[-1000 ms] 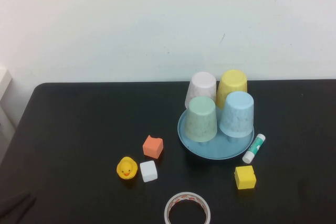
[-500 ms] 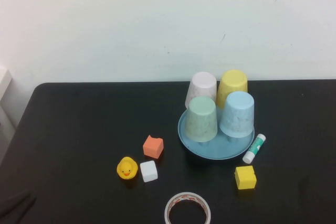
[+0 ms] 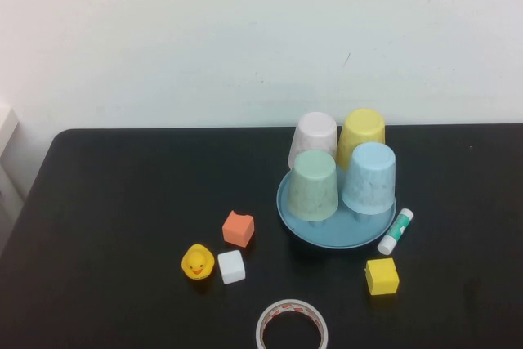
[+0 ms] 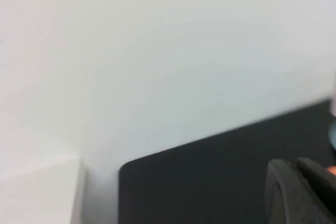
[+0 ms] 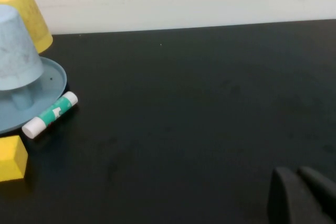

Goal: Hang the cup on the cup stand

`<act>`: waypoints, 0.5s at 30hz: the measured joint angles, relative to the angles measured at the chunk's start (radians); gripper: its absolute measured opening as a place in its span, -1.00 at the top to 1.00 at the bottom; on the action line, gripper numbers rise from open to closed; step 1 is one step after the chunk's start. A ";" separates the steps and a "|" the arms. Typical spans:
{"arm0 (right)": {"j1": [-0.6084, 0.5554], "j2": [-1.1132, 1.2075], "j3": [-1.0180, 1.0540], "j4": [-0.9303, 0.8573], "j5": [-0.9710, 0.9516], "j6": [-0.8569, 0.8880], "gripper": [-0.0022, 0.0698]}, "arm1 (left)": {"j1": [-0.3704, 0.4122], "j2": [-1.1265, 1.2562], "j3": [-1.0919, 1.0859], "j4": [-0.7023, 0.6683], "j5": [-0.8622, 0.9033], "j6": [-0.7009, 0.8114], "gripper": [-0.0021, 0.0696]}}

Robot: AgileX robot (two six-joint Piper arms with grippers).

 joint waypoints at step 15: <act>0.000 0.000 0.000 -0.001 0.000 0.000 0.94 | 0.140 -0.123 0.387 -0.011 -0.111 -0.202 0.95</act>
